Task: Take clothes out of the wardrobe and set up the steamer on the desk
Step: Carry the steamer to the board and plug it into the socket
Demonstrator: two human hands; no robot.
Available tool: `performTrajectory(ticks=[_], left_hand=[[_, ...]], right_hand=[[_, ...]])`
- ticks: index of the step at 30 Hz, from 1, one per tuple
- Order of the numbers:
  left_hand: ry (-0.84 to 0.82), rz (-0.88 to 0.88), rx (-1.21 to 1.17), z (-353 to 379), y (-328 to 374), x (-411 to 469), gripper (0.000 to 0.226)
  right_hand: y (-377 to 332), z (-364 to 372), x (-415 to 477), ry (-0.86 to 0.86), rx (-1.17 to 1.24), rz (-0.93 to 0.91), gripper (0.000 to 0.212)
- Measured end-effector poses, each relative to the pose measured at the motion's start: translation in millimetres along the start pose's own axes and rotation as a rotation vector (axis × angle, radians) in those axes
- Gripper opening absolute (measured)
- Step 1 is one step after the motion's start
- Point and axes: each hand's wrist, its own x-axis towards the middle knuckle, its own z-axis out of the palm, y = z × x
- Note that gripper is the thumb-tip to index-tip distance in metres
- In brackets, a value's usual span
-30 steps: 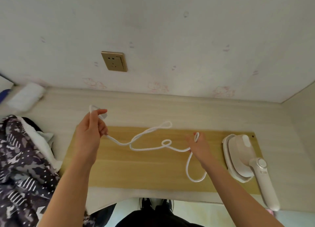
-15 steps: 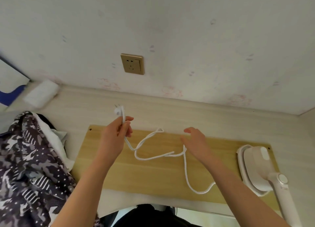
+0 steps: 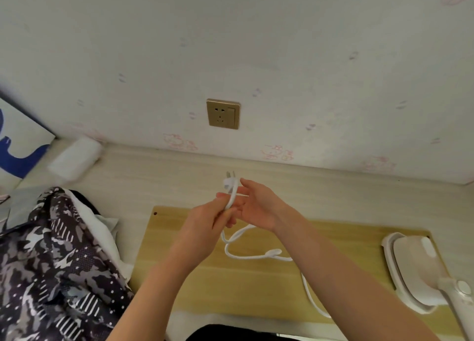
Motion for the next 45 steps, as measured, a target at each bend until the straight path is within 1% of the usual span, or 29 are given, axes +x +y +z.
performTrajectory(ticks=[2,4,5,8,12,14,17,21,23,26,28,31,36,40,43,45], left_hand=[[-0.007,-0.031,0.014,-6.3,-8.4,2.1,0.019],[0.052,-0.105,-0.046,-15.8,-18.9,4.6,0.019],[0.092,-0.143,-0.098,-20.9,-24.2,6.4,0.02],[0.177,-0.224,-0.221,-26.0,-30.1,10.1,0.027],[0.205,-0.253,-0.267,-30.5,-34.1,16.5,0.031],[0.213,-0.245,-0.273,-30.5,-32.3,19.2,0.032],[0.241,-0.212,-0.286,-30.4,-28.4,25.4,0.031],[0.303,-0.121,-0.25,-30.9,-20.5,36.1,0.024],[0.33,-0.068,-0.197,-29.5,-12.6,41.3,0.018],[0.33,-0.023,-0.178,-25.3,-3.6,49.5,0.014],[0.324,-0.009,-0.173,-22.8,-3.0,55.3,0.013],[0.348,-0.021,-0.167,-20.2,-8.4,65.7,0.011],[0.383,-0.029,-0.238,-21.4,-17.8,88.4,0.018],[0.373,-0.063,-0.269,-23.9,-22.1,110.7,0.025],[0.373,-0.074,-0.298,-25.4,-26.0,130.2,0.024],[0.361,-0.083,-0.318,-25.6,-30.0,143.1,0.022]], right_hand=[[-1.0,5.4,0.6,-0.018,0.024,-0.068,0.026],[-4.0,11.3,-0.3,-0.01,0.013,-0.16,0.014],[-6.1,13.7,0.6,0.011,0.0,-0.212,0.014],[-13.4,14.8,-6.3,0.113,-0.073,-0.35,0.029],[-17.6,21.0,-14.4,0.192,-0.208,-0.477,0.029],[-17.7,23.6,-18.8,0.207,-0.264,-0.527,0.028],[-17.5,30.5,-24.9,0.183,-0.302,-0.557,0.026],[-17.1,40.6,-26.9,0.178,-0.365,-0.57,0.027],[-17.2,44.6,-26.1,0.22,-0.458,-0.583,0.025],[-18.9,49.1,-23.5,0.343,-0.587,-0.641,0.022],[-22.0,50.5,-21.0,0.414,-0.633,-0.679,0.025],[-28.3,52.6,-17.3,0.447,-0.716,-0.723,0.029],[-39.4,57.0,-7.3,0.441,-0.848,-0.786,0.032],[-51.8,62.4,9.1,0.487,-0.934,-0.882,0.026],[-63.3,67.7,25.4,0.505,-0.972,-0.939,0.021],[-67.8,67.8,35.5,0.512,-0.966,-0.955,0.021]])
